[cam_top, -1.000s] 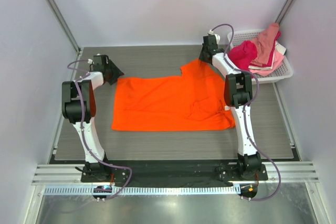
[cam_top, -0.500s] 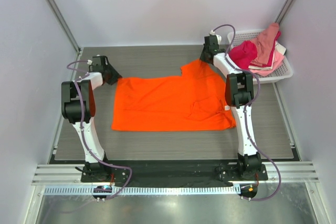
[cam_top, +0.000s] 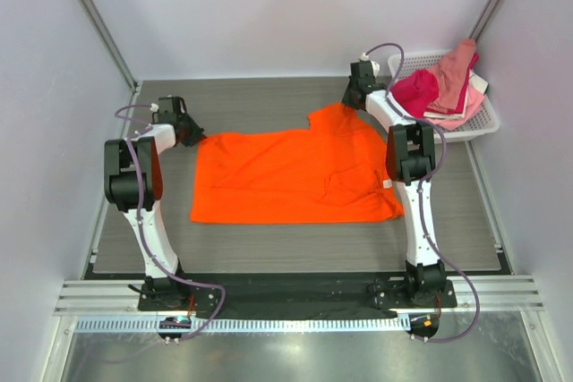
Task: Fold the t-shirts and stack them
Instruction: Fold the tshirt
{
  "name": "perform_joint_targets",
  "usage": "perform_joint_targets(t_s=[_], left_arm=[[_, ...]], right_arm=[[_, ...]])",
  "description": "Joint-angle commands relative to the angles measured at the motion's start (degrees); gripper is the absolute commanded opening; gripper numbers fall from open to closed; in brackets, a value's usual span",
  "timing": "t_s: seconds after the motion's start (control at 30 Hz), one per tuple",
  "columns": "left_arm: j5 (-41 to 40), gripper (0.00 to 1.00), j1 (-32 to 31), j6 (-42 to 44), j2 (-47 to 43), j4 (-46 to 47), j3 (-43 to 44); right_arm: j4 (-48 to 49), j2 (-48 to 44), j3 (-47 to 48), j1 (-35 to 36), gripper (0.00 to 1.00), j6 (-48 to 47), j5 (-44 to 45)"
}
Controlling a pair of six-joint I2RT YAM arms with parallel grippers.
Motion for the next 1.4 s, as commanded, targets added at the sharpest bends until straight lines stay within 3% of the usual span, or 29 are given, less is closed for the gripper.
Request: perform_joint_targets(t_s=[0.0,0.2,0.53,1.1,1.37], left_arm=[[-2.58,0.00,-0.17,2.24,-3.51,-4.29,-0.77],[-3.73,0.00,0.10,1.80,-8.17,0.11,-4.99],[-0.30,0.00,0.01,0.92,-13.17,2.83,-8.24],[0.05,0.00,1.24,1.36,-24.17,3.45,-15.89],[4.18,0.00,1.33,2.68,-28.73,5.56,-19.75]], right_arm=[[-0.37,-7.67,-1.73,-0.31,0.01,0.98,0.40],[1.83,-15.56,-8.94,-1.01,0.01,0.45,0.84],[11.40,-31.91,-28.62,-1.80,0.01,0.01,-2.05],[13.34,-56.34,-51.21,-0.48,0.01,1.33,-4.87],[13.08,-72.52,-68.79,0.05,0.01,0.71,-3.81]])
